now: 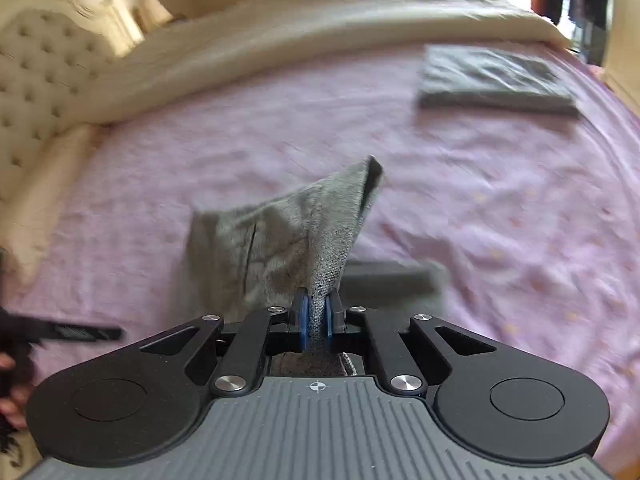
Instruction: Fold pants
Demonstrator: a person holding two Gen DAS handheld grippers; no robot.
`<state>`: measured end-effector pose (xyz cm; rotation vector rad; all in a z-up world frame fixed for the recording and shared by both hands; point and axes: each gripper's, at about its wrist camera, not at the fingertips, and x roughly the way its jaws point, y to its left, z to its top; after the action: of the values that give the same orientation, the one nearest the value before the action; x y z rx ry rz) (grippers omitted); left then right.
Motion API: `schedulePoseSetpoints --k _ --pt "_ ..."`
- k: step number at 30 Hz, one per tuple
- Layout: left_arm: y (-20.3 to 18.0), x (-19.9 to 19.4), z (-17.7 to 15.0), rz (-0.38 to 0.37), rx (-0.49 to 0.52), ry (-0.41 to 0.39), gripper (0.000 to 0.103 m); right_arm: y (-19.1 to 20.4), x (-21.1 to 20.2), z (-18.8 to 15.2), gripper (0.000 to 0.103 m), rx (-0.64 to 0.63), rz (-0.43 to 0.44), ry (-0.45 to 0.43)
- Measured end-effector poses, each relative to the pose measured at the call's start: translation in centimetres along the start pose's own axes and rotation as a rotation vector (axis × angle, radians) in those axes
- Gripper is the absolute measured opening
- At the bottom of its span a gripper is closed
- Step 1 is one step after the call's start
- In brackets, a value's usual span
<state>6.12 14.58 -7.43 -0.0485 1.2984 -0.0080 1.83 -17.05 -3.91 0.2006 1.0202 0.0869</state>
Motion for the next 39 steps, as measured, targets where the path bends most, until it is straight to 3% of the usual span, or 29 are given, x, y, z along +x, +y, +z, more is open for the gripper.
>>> schedulePoseSetpoints --k 4,11,16,20,22,25,31,36,39 --pt "-1.5 0.7 -0.3 -0.012 0.031 0.017 0.052 -3.2 5.1 -2.8 0.008 0.069 -0.087 0.139" --pt "-5.3 1.6 -1.1 -0.059 0.127 -0.007 0.060 -3.2 5.5 -2.4 0.009 0.047 -0.061 0.124" --pt "-7.2 5.6 -4.1 -0.007 0.192 0.126 0.061 -4.3 5.5 -2.8 0.009 0.077 -0.039 0.152" --pt "-6.9 5.8 -5.3 0.010 0.151 0.119 0.066 -4.1 5.8 -2.8 0.010 0.031 -0.036 0.168" --pt "-6.6 5.0 -5.0 0.017 0.125 0.116 0.065 -4.2 5.7 -2.6 0.010 0.028 -0.032 0.172" --pt "-6.8 2.5 -4.5 0.039 0.124 0.039 0.064 -4.5 5.0 -2.1 0.015 0.036 -0.031 0.172" --pt "-8.8 -0.5 -1.7 0.034 0.121 -0.077 0.073 -4.0 2.2 -0.9 0.015 -0.071 -0.069 0.033" --pt "-11.2 1.5 1.6 0.008 0.134 -0.049 0.073 -2.9 3.5 0.6 0.016 -0.154 -0.046 0.026" --pt "-12.8 3.3 2.9 0.030 0.160 -0.021 0.073 -2.2 5.2 1.0 0.016 -0.188 -0.046 0.057"
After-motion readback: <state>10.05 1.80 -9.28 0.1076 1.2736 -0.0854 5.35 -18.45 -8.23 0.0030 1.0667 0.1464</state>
